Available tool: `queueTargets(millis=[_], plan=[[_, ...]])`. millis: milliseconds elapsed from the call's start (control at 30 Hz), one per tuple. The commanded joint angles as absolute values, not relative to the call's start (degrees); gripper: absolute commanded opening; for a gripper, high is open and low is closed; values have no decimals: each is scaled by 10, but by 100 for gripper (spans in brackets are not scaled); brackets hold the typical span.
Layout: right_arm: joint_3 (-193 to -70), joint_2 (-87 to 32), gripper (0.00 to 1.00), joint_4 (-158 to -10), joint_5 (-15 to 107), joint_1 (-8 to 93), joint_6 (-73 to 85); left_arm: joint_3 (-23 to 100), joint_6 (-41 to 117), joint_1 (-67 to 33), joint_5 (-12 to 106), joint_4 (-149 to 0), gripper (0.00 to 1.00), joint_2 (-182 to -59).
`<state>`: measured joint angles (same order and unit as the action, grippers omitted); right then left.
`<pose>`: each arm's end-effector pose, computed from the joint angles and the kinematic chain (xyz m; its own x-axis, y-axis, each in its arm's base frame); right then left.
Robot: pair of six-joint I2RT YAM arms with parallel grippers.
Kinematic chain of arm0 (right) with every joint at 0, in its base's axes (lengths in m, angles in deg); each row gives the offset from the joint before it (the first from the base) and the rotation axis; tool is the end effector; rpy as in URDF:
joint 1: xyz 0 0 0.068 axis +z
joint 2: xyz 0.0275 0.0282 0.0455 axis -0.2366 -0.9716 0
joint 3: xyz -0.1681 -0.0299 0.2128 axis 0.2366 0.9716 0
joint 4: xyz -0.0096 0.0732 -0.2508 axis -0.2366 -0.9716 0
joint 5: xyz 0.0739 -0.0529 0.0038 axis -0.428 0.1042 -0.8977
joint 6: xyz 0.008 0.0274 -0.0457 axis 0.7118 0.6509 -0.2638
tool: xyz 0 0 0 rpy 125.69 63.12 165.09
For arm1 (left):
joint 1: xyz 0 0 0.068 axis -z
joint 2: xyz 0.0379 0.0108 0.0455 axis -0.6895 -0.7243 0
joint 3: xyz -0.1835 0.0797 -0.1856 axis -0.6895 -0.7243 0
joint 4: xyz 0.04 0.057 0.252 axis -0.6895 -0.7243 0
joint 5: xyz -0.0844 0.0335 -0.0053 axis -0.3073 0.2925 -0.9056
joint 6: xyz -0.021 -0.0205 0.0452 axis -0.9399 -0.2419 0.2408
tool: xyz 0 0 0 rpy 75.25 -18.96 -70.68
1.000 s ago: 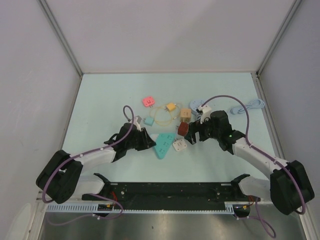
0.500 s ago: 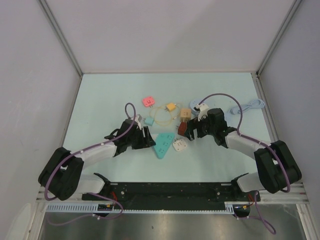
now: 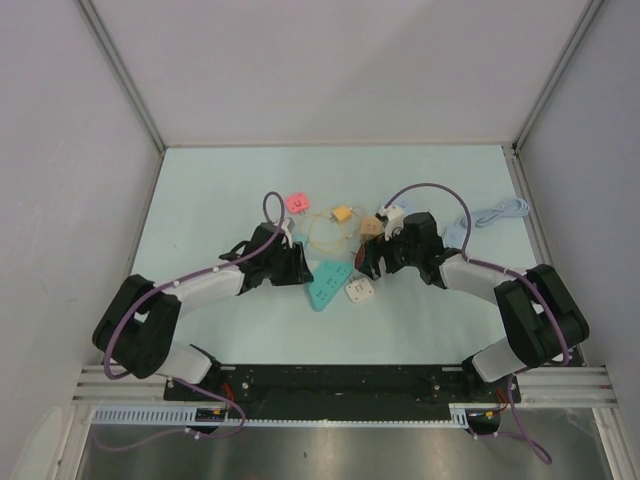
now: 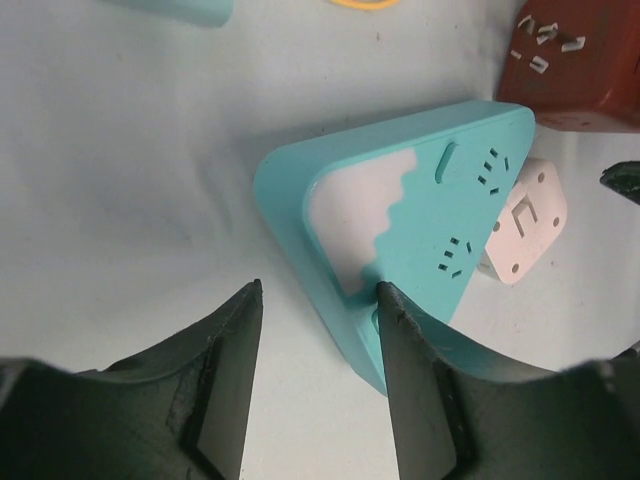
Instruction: Insert the plug
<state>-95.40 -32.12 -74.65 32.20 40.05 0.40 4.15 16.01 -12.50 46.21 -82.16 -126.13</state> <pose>0.2613 0.1438 0.1750 -0.5608 -0.2539 -0.7881 -0.6567 0.7161 0.2366 0.2295 -0.1450 0.1673 -0.8712 -0.1082 -0.4788 0.1441 0.8761 -0.4601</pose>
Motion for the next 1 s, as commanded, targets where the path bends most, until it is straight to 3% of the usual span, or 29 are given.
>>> queueTargets(millis=[0, 100, 400, 633, 967], plan=[[-983, -329, 94, -731, 312, 417, -7, 78, 211, -132, 504, -862, 55, -1287], [-984, -319, 93, -742, 317, 429, -7, 88, 227, -131, 514, -869, 57, -1274], [-1002, -320, 96, -763, 358, 424, -51, 63, 304, -132, 580, -887, 81, -1110], [-1052, -344, 98, -823, 323, 400, -130, 32, 356, -132, 588, -883, 98, -979], [-1113, -410, 95, -932, 253, 403, -186, 32, 389, -131, 584, -892, 100, -933]])
